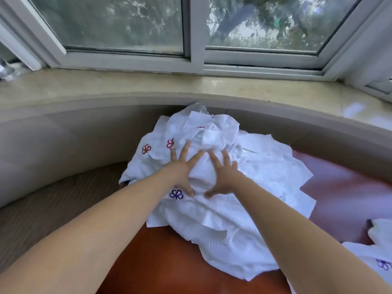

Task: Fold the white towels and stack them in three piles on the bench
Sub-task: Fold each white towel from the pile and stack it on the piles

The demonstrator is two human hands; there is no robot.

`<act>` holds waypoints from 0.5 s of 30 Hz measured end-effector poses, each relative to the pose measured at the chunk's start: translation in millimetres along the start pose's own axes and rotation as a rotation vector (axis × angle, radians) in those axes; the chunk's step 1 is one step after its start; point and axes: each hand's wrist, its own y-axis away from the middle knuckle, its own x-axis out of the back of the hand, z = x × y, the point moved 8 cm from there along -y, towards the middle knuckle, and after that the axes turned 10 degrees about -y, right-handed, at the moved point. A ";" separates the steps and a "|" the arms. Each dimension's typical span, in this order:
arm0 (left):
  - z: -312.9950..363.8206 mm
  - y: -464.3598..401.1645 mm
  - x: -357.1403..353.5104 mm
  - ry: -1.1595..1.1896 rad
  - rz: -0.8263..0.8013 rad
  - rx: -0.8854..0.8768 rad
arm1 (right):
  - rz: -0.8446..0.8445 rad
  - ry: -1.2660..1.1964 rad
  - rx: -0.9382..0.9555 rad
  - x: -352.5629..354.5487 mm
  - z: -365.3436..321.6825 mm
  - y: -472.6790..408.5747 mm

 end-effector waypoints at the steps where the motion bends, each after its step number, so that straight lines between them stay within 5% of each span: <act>1: -1.9 -5.9 -0.3 0.004 0.013 -0.012 | -0.006 0.002 -0.009 0.3 0.1 -6.4; 15: -5.1 -12.2 18.5 0.089 0.199 0.033 | 0.343 -0.075 0.056 3.0 -6.1 -4.3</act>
